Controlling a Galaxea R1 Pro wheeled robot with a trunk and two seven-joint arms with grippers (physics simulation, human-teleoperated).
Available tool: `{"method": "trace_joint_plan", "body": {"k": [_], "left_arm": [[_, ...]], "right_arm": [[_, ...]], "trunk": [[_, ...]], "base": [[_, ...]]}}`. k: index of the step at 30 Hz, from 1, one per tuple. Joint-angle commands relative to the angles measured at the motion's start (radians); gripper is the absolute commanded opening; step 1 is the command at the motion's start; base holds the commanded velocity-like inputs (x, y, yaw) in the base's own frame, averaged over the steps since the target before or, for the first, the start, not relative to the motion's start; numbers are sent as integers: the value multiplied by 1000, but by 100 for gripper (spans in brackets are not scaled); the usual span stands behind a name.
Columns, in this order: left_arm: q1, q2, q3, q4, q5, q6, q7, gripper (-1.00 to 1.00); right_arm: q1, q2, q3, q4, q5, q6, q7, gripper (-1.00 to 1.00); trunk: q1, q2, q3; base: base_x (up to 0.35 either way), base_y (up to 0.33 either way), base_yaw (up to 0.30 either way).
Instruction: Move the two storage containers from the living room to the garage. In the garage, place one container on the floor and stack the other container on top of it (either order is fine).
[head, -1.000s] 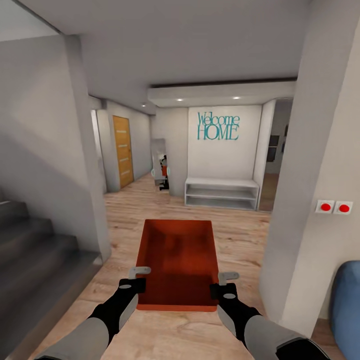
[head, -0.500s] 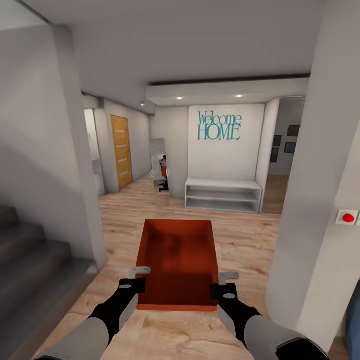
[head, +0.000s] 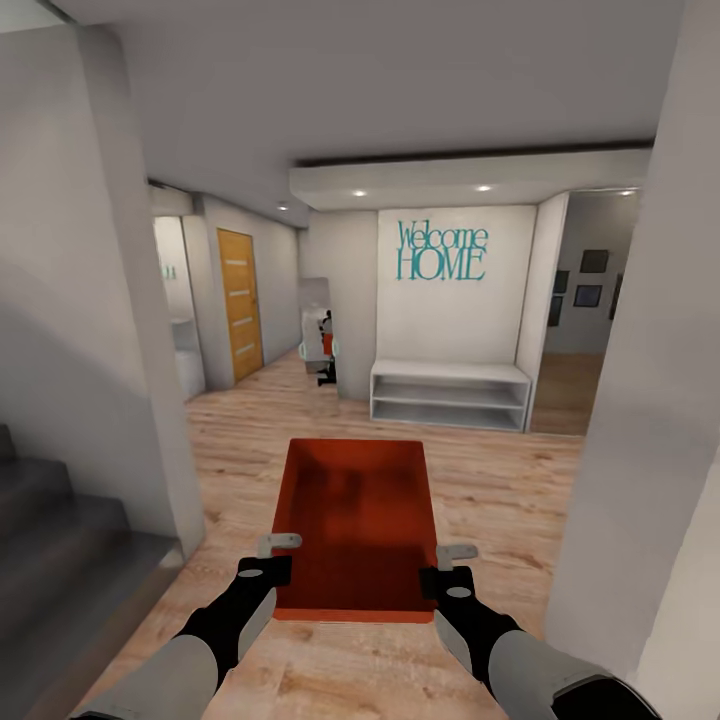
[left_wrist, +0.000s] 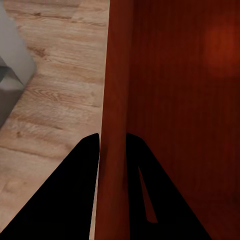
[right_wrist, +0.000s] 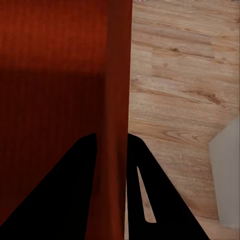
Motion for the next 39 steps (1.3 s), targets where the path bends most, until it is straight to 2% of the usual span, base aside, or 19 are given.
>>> {"method": "trace_joint_plan", "body": {"k": [1, 15, 22, 39], "left_arm": [[-1, 1, 18, -1, 87, 9, 23, -100], [-1, 1, 18, -3, 87, 9, 23, -100], [-1, 1, 18, -3, 87, 9, 23, -100], [-1, 1, 18, -3, 87, 9, 23, -100]], "right_arm": [[-1, 24, 13, -3, 3, -7, 3, -100], [-1, 24, 13, -3, 2, -4, 3, -100], [-1, 23, 13, -3, 2, -1, 3, -100], [-1, 22, 13, -3, 2, -4, 3, -100]], "trunk": [[1, -1, -2], [1, -1, -2], [1, -1, -2], [1, -1, -2]], "base": [[324, 0, 0], [324, 0, 3], [324, 0, 172], [324, 0, 6]]}}
